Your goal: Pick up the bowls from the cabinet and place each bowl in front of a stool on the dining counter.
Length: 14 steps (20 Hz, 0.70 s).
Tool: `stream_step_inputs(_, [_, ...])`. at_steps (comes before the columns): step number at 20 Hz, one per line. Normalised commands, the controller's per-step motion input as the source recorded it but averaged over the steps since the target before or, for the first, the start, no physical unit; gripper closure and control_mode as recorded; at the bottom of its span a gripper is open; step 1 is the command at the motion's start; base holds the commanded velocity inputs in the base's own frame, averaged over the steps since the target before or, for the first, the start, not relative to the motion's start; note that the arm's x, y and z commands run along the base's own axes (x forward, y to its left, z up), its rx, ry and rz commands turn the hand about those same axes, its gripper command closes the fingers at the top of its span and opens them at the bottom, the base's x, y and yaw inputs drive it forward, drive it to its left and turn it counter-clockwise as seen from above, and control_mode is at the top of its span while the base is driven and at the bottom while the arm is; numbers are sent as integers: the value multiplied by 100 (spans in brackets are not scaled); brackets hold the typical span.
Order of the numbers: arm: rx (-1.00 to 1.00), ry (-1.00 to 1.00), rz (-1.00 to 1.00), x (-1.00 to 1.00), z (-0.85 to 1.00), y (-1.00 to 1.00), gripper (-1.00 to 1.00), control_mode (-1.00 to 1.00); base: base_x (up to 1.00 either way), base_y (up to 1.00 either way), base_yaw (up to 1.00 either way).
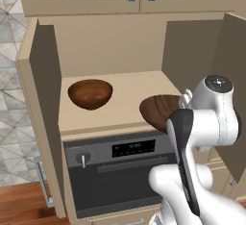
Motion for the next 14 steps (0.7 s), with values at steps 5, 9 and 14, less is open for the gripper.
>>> stream_step_inputs(5, [0, 0, 0, -5, 0, 0, 100, 100, -30, 5, 0])
stream_step_inputs(9, [0, 0, 0, 0, 0, 0, 100, 100, -76, 7, 0])
stream_step_inputs(14, [0, 0, 0, 0, 0, 0, 100, 100, -62, 1, -4])
